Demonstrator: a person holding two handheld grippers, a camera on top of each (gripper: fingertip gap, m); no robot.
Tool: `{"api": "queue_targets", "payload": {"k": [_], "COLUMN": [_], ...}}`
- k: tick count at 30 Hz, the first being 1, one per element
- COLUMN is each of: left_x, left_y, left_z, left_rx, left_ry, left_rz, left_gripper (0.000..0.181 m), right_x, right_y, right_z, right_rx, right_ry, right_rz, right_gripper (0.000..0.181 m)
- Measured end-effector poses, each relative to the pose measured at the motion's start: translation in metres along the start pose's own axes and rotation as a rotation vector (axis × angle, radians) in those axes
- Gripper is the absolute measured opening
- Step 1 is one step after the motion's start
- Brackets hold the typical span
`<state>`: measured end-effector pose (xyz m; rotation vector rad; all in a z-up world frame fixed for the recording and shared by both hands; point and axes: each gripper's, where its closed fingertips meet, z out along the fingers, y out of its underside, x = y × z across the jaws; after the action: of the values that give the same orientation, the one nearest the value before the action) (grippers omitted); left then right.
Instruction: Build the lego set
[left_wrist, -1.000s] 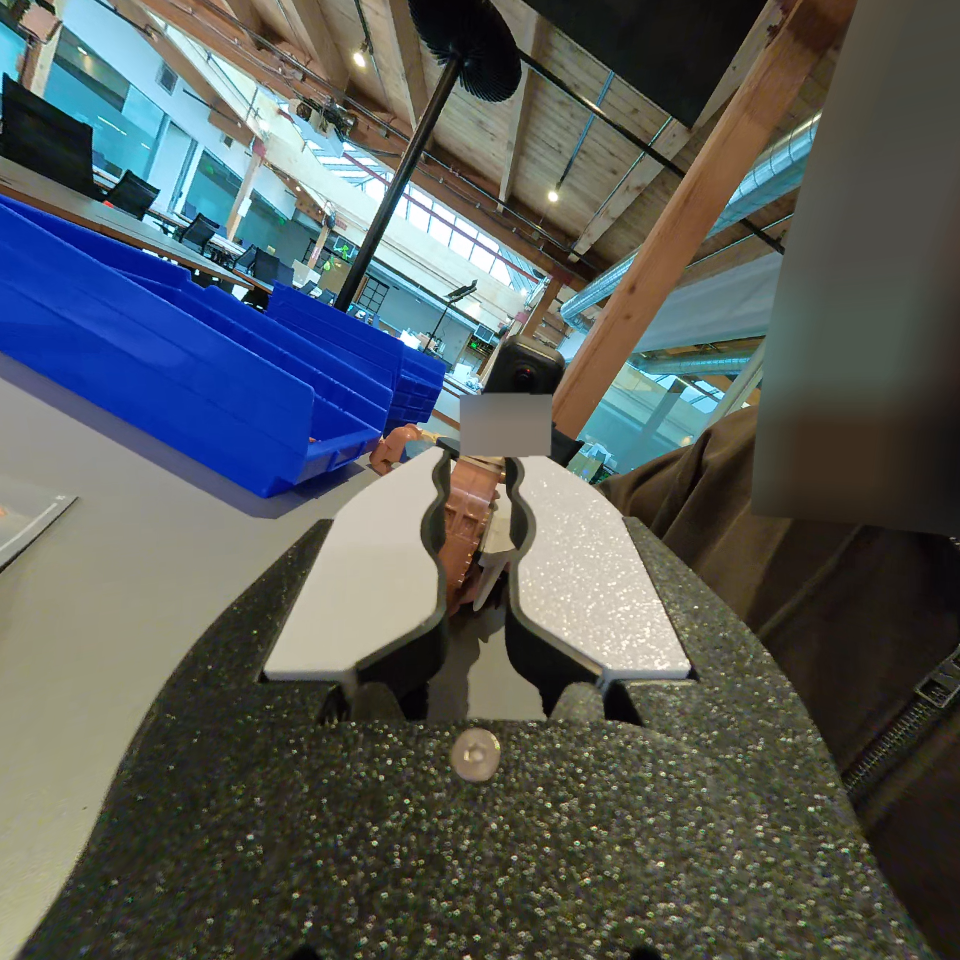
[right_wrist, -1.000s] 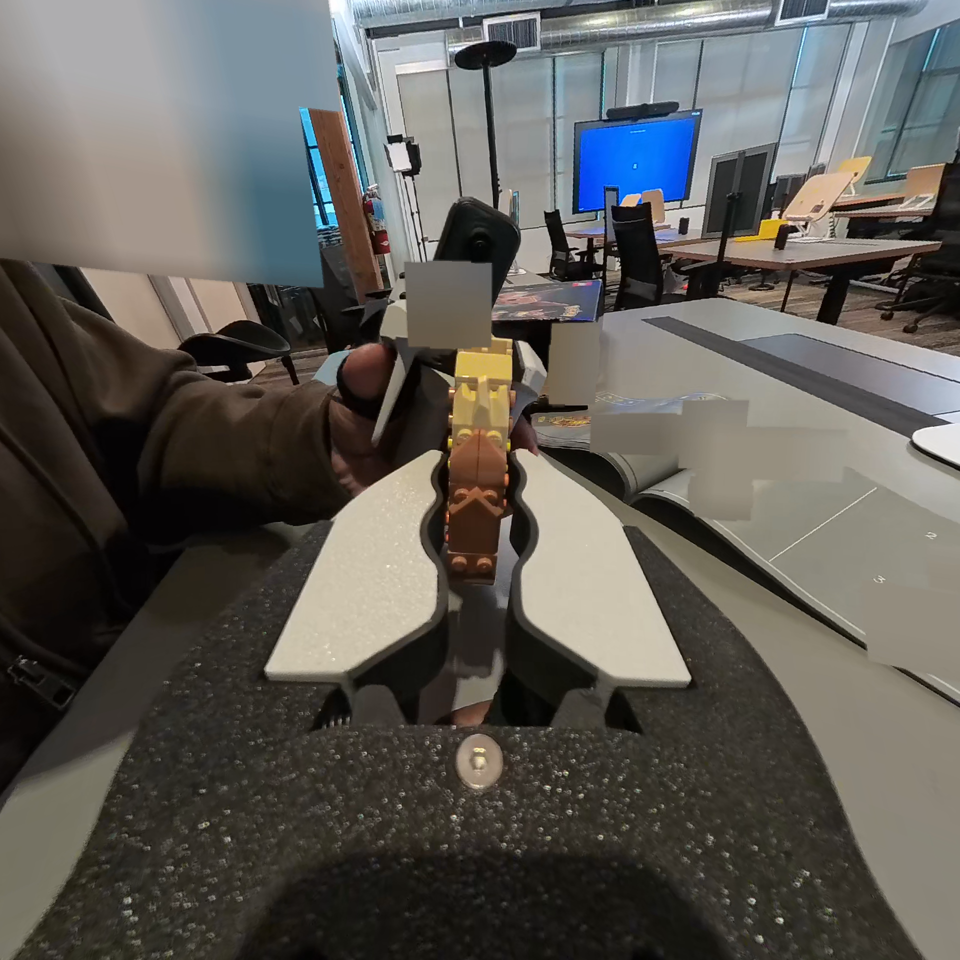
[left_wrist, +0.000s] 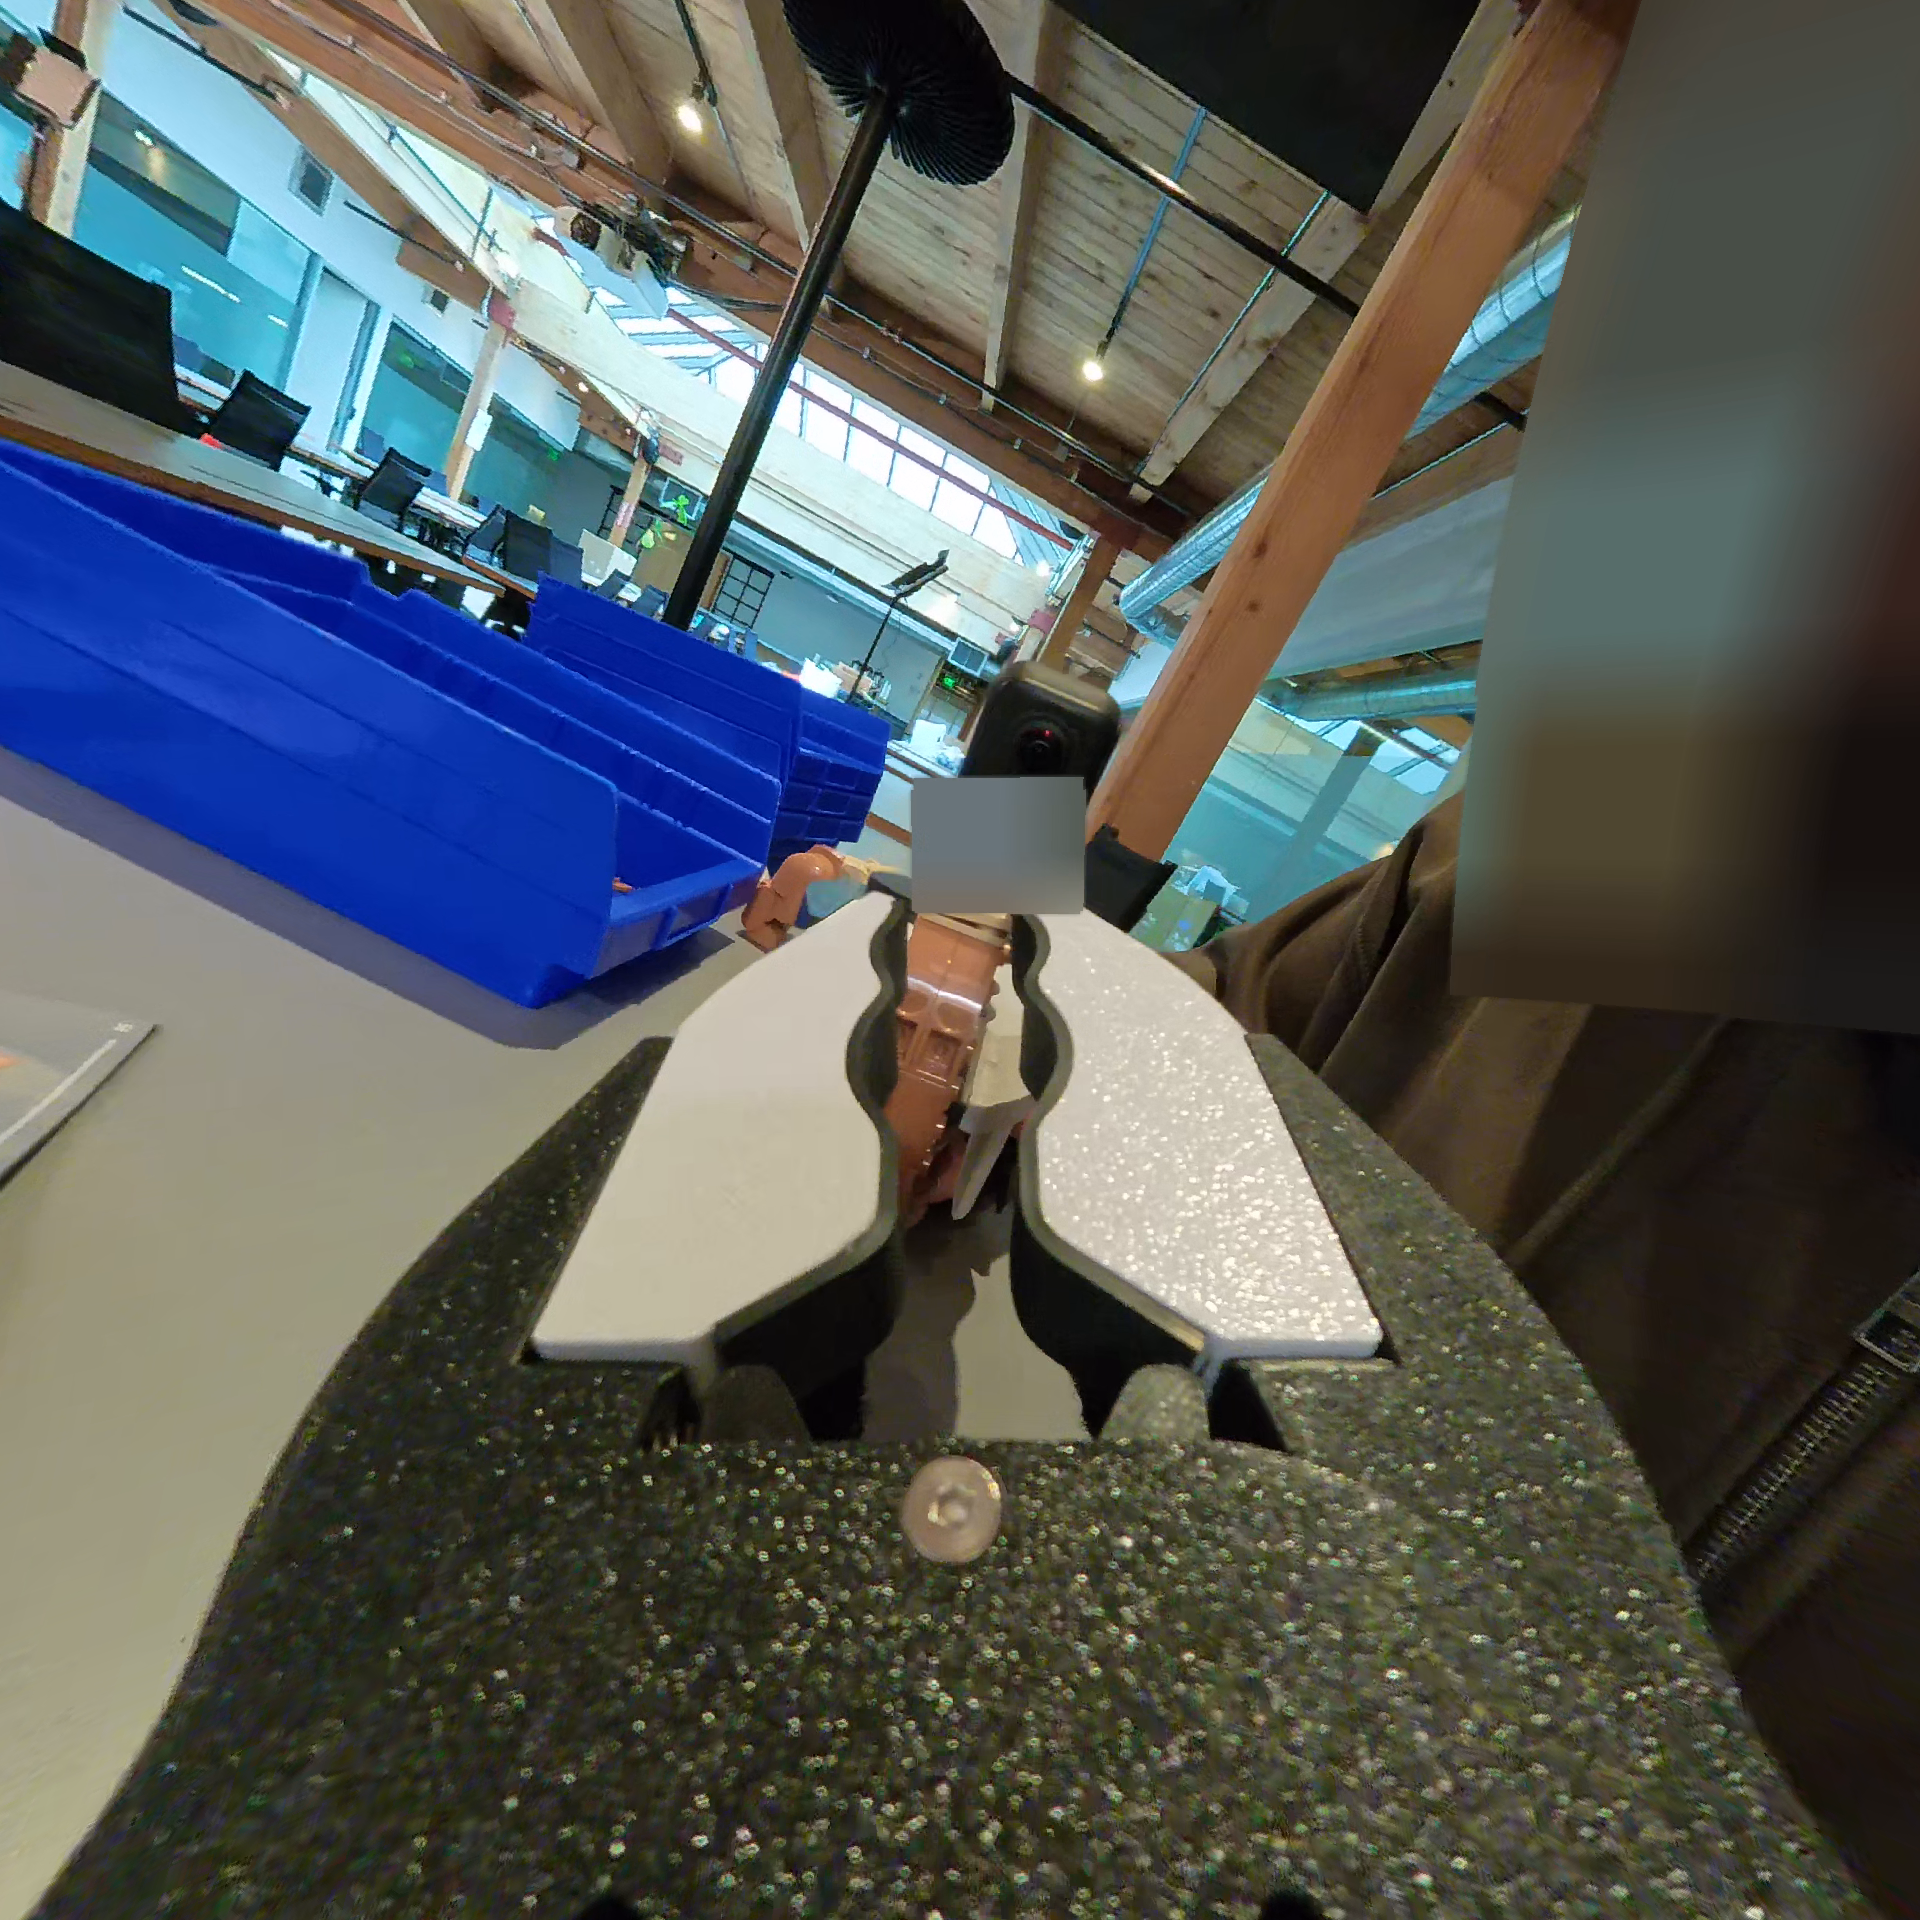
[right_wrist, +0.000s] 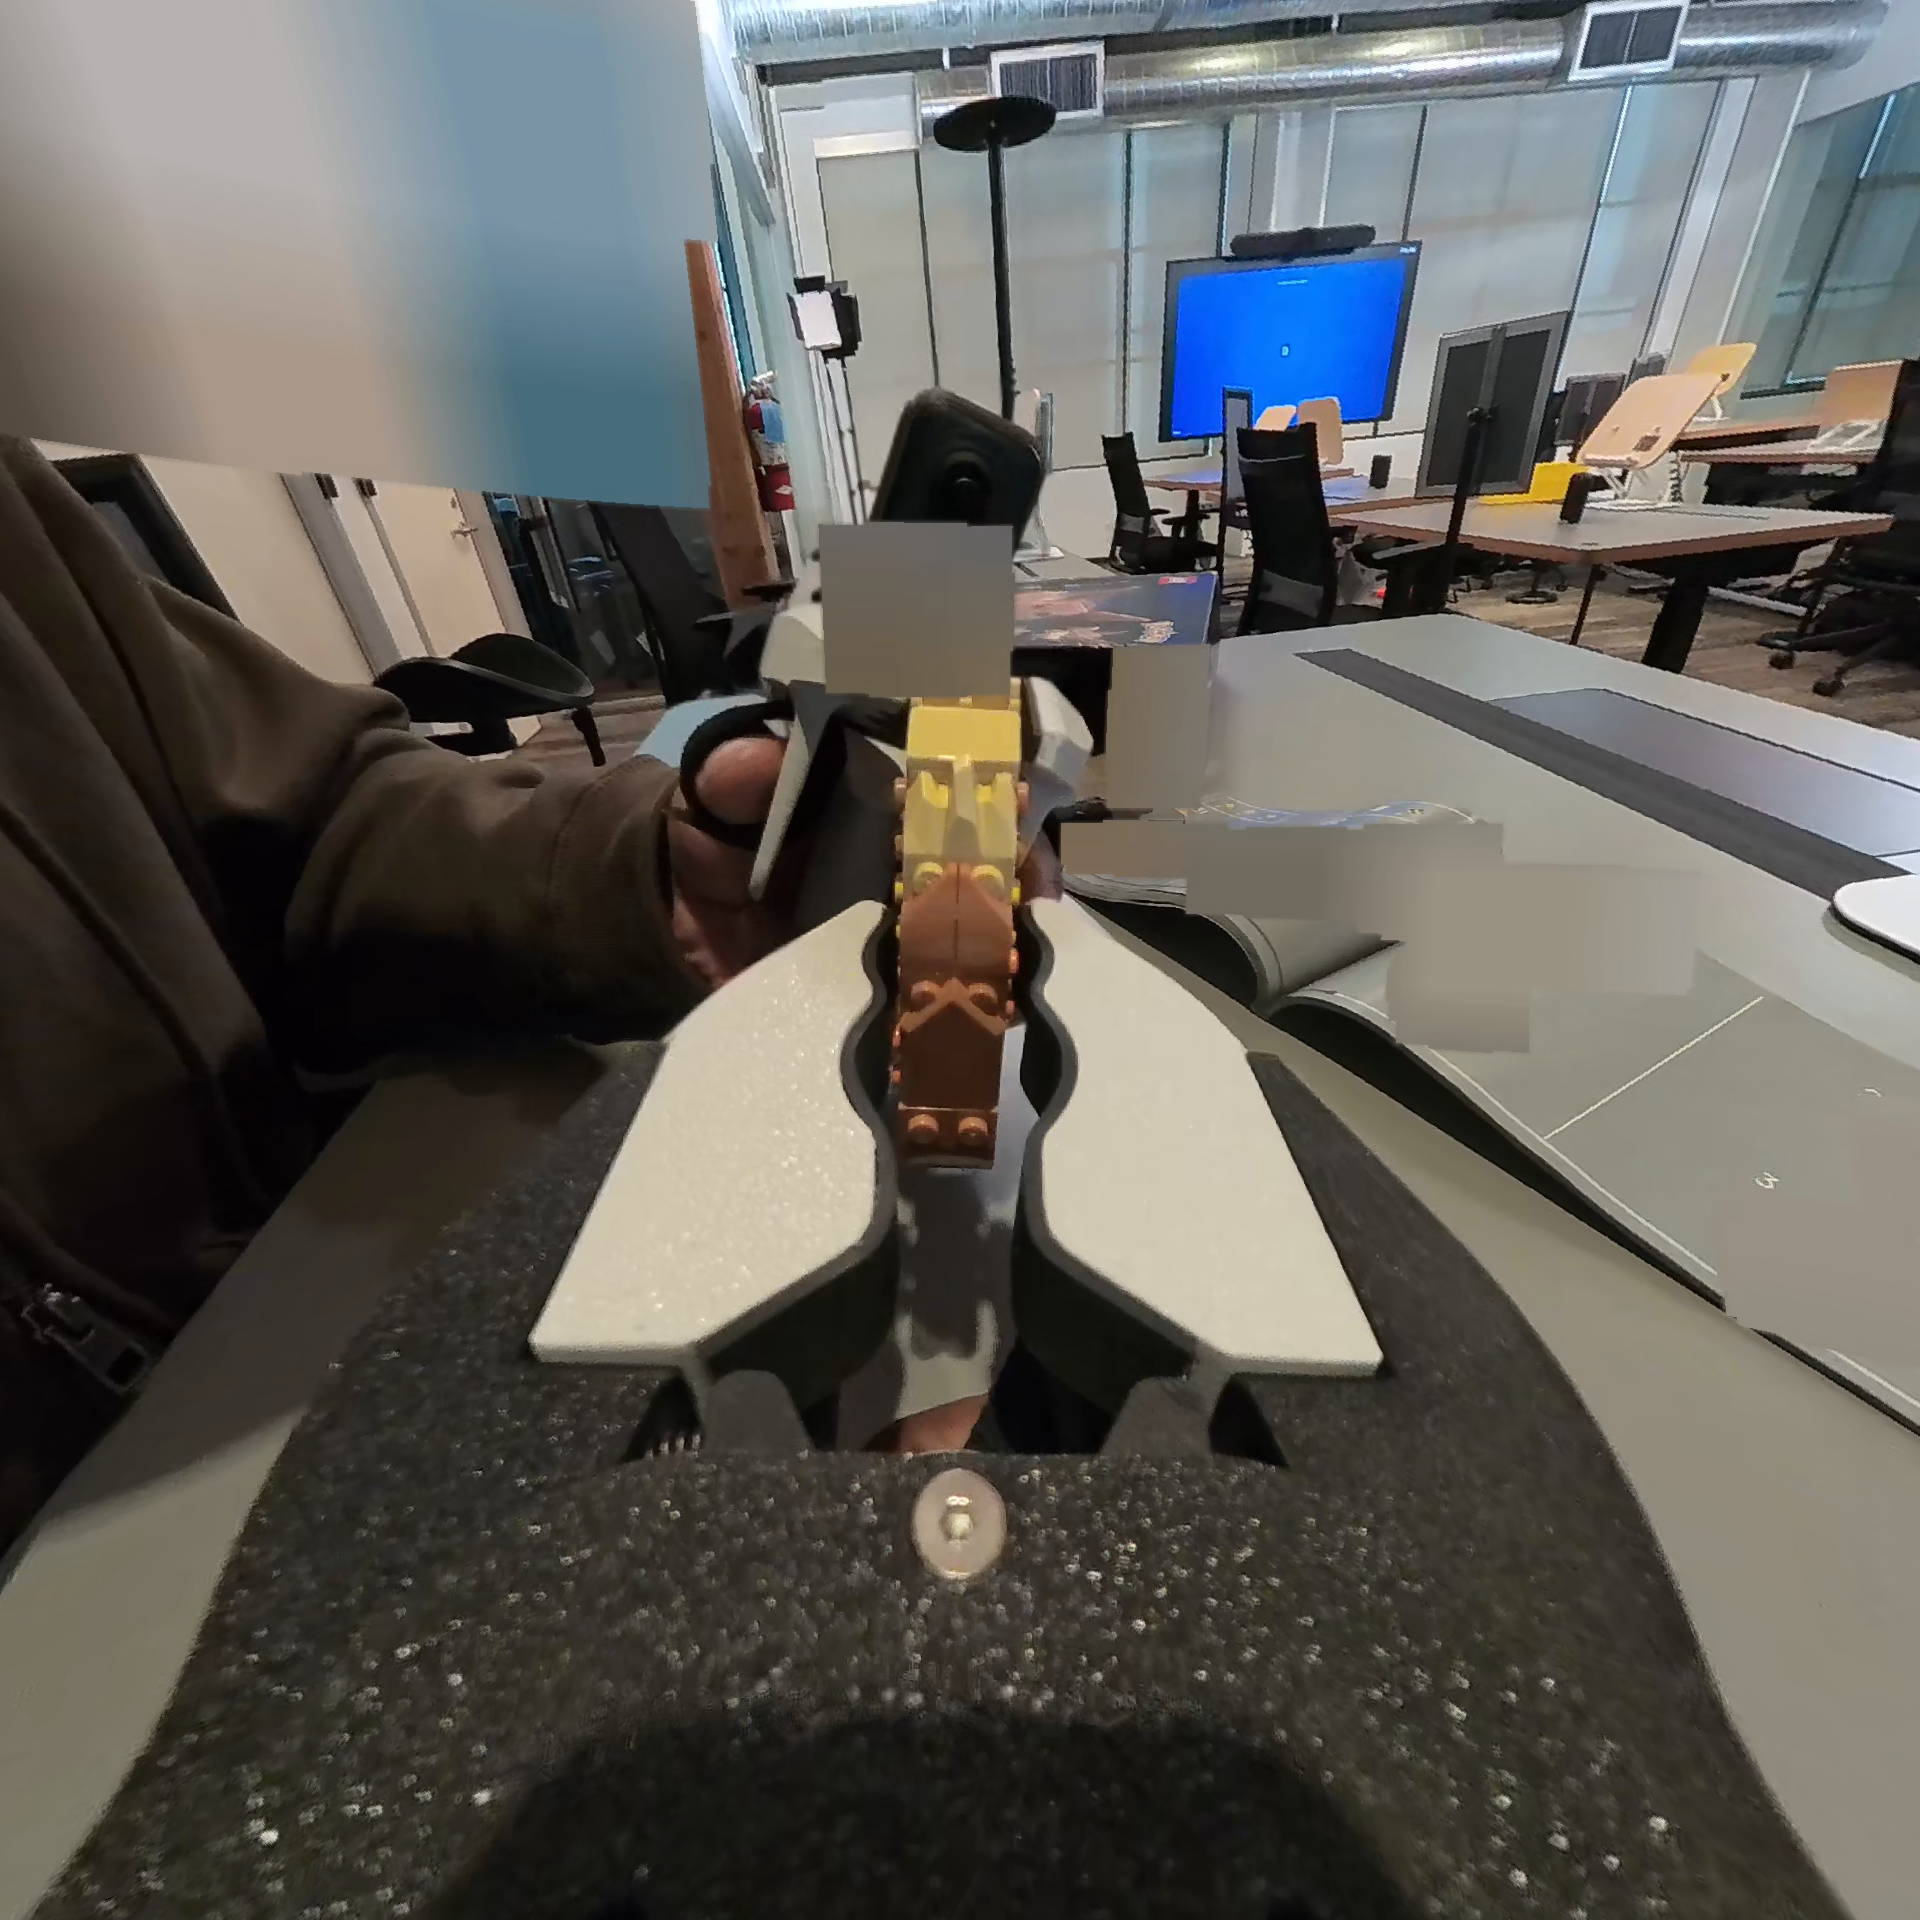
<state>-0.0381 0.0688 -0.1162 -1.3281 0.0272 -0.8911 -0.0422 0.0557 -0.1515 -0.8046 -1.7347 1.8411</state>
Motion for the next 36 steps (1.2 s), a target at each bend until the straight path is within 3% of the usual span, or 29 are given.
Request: {"api": "queue_targets", "payload": {"k": [4,8,11,25,36], "left_x": [0.006,0.007,0.006,-0.005,-0.013], "left_y": [-0.003,-0.002,0.003,0.018,0.014], "left_z": [0.001,0.001,0.004,0.007,0.005], "left_rx": [0.016,0.004,-0.029,-0.113,-0.091], "left_ry": [0.024,0.016,-0.004,-0.16,-0.275], "left_rz": [0.011,0.03,0.062,0.271,0.429], "left_gripper": [0.02,0.035,0.036,0.021,0.02], "right_x": [-0.004,-0.006,-0.004,0.002,0.016], "right_y": [-0.007,-0.02,-0.024,-0.009,-0.005], "right_z": [0.0,-0.005,-0.009,-0.003,-0.006], "right_rx": [0.041,0.133,0.163,0.073,-0.024], "right_ry": [-0.034,-0.093,-0.123,-0.119,0.035], "right_rz": [0.026,0.102,0.138,0.128,-0.061], "right_gripper": [0.02,0.02,0.02,0.021,0.031]}}
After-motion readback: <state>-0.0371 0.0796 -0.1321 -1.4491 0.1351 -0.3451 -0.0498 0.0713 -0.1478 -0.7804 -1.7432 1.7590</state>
